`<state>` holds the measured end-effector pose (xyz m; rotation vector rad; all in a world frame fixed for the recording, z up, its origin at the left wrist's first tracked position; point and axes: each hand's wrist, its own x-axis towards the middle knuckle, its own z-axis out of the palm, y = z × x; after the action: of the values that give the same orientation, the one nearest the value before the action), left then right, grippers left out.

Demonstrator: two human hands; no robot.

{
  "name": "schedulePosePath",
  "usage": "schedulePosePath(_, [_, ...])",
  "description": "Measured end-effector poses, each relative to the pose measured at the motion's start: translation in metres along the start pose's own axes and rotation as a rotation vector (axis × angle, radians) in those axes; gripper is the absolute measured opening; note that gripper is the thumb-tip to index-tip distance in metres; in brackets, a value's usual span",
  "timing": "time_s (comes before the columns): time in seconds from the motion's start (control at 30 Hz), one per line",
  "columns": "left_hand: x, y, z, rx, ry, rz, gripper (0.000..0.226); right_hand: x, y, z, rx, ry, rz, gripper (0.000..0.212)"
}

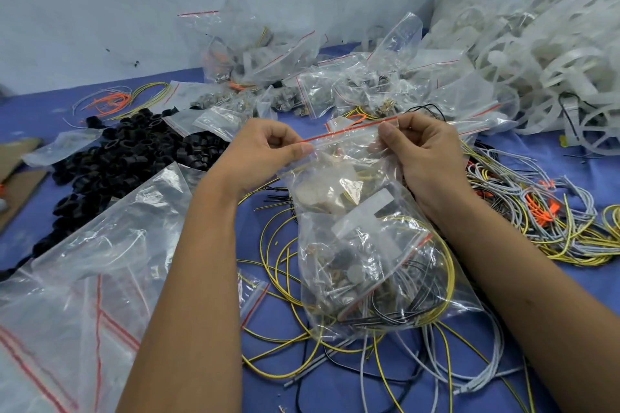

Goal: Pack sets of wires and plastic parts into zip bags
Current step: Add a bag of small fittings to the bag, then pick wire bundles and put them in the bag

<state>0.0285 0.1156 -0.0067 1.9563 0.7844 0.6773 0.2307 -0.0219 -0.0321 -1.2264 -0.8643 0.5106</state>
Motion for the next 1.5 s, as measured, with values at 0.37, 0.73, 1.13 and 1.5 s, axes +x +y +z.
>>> schedulePosePath(0.37, [0.0,-0.006,-0.009,0.005,-0.024,0.023,0.016,0.001,0.002,0.0,0.009,0.006,0.01,0.012])
schedulePosePath(0.73, [-0.008,-0.008,-0.017,-0.06,0.026,-0.08,0.017,-0.001,-0.002,0.0,0.027,0.014,0.019,0.013])
schedulePosePath(1.13, [-0.01,-0.012,-0.023,-0.067,0.076,-0.019,0.011,-0.005,-0.01,0.0,0.003,-0.003,0.042,0.012])
schedulePosePath(1.5, [-0.01,-0.011,-0.027,-0.098,0.105,0.031,0.017,-0.007,-0.011,-0.001,-0.011,0.028,-0.039,0.011])
